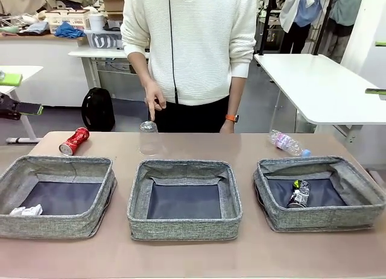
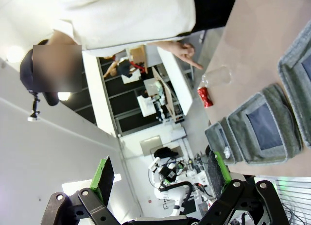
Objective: Sort the waste into the appropriate baskets.
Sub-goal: Pick up the waste item pointed out by the person.
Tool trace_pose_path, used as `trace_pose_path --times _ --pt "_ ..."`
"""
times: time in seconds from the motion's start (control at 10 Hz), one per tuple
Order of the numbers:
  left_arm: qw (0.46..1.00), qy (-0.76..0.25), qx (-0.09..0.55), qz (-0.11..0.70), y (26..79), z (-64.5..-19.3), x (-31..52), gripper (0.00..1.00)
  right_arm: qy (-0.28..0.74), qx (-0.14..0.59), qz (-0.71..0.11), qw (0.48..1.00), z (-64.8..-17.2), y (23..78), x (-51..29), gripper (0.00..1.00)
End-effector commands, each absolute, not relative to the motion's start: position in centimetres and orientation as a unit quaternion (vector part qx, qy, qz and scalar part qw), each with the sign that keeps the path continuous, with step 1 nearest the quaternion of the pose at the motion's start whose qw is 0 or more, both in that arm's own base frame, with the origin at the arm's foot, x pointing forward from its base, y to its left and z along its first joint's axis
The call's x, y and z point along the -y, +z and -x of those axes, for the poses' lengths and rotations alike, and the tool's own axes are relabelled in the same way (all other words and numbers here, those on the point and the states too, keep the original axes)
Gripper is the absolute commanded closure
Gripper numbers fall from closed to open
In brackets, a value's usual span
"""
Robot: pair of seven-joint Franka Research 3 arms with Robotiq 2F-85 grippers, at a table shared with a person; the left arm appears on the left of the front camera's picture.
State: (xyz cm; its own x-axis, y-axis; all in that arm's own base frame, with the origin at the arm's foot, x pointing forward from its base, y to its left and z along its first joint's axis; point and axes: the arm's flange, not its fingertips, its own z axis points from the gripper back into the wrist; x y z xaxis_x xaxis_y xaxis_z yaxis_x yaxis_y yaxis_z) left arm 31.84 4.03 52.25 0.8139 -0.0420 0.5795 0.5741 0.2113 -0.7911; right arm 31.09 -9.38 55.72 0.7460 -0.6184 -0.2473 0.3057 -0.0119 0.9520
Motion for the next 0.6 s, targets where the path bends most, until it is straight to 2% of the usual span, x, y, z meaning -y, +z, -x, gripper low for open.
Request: trace_pose_path --times 0.0,0.2,0.4,0.5 --pt "0.745 -0.414 0.397 0.339 51.7 -33.5 -2.7 0.00 -0.323 0.133 -0.636 0.688 -31.4 55.8 9.3 0.00" --pt "0.740 -0.436 0.460 0.224 51.0 -34.3 -2.5 0.00 -0.323 0.133 -0.636 0.688 -31.4 55.8 9.3 0.00" --pt "0.746 -0.445 0.476 0.139 50.3 -34.2 -2.7 0.00 -0.323 0.133 -0.636 0.688 -31.4 55.8 9.3 0.00" --pt "0.765 -0.435 0.460 0.117 49.8 -34.5 -3.3 0.00 -0.323 0.133 -0.636 0.688 -31.4 55.8 9.3 0.00"
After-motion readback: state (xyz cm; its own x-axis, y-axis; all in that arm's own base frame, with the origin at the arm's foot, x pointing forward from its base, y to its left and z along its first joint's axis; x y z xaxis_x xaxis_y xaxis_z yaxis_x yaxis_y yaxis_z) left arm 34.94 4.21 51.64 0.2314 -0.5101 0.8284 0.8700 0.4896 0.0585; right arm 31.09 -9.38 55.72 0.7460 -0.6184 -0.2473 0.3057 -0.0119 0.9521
